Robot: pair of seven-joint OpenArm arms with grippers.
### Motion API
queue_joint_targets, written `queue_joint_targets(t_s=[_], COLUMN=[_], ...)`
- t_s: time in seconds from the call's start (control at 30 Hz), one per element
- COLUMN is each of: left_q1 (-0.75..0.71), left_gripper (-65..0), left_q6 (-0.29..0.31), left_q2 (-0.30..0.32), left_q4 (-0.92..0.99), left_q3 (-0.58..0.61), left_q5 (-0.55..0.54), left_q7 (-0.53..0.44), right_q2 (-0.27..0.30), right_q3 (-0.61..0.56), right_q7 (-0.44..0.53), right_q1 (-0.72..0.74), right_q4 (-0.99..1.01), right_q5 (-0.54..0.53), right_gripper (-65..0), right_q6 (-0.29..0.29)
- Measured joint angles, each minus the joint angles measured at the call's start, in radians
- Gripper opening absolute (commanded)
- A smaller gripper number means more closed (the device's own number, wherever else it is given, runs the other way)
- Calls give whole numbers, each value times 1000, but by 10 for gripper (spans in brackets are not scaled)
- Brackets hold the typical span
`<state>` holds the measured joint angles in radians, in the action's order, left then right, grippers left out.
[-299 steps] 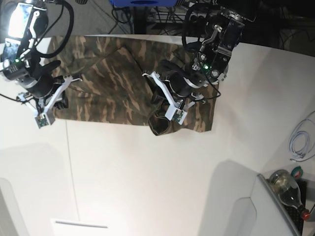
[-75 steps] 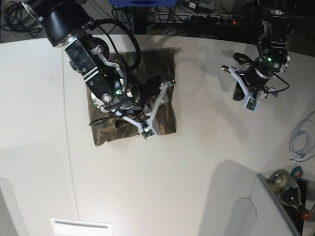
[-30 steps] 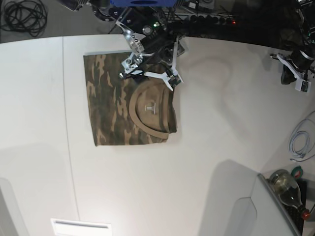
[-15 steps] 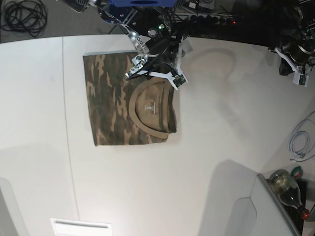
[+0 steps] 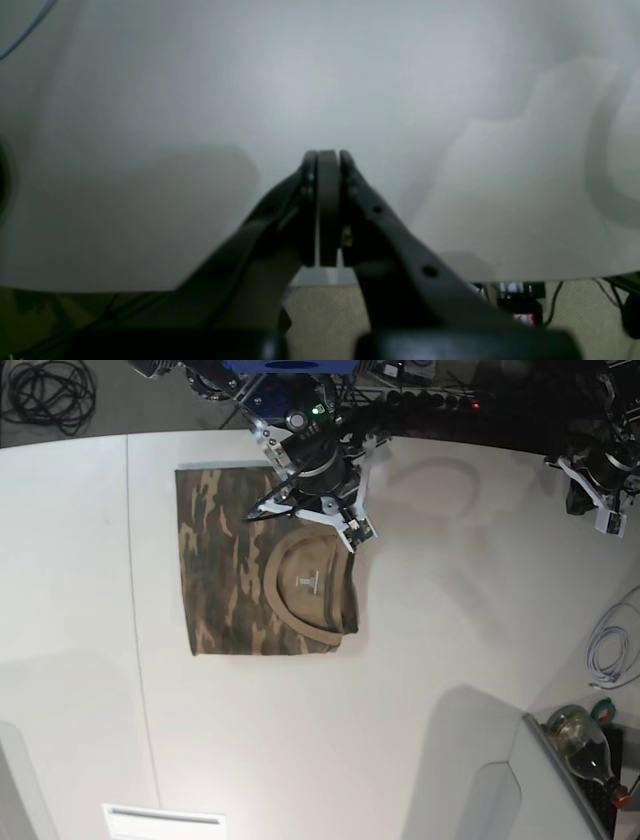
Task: Layout the t-shirt on the table in an organized manner, then fold the t-shirt properly
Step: 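Press and smooth the folded shirt near the collar with the right gripper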
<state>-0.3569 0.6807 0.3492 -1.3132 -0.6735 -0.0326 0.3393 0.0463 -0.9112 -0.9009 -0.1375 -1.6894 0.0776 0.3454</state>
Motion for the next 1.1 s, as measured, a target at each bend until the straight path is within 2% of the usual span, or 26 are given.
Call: queue_joint_targets(t_s=[0.1,0.17,0.23,0.4,0.47,0.6,0.87,0.93,1.03,1.1], left_q1=[2,5,5,6,21,39,36,35,35,42], left_gripper=[-650,-650,-650,-650,-650,-650,-650,-650,-650,-650], left_q6=[0,0,0,0,0,0,0,0,0,0], left_q2=[1,0,1,3,-1,-3,-6,-6,-6,-6], left_q4=[0,0,0,-2,-2,-2,-1,0,0,1], left_q3=[0,0,1,8,6,10,9,9,9,9], left_q5=[-1,-2,0,-1,3,-5,1,1,2,2], left_q7=[2,-6,3,-2,2,-6,2,2,2,6], right_q2=[28,39,49,89,89,82,49,50,35,34], right_q3=[2,4,3,-10,-10,-14,-18,-18,-18,-18], right_q7=[-8,-42,-23,-18,-16,71,74,74,64,63], right_q1=[-45,-57,-59,-54,-29,3,26,26,26,26], right_q4=[-51,-60,-83,-108,-77,-10,54,62,61,35], right_q5=[29,-26,7,-142,-209,-221,-225,-224,-224,-227], right_gripper=[-644,-644,-644,-644,-644,-644,-627,-575,-395,-327], right_q6=[-3,-16,-19,-23,-23,-24,-24,-24,-24,-24])
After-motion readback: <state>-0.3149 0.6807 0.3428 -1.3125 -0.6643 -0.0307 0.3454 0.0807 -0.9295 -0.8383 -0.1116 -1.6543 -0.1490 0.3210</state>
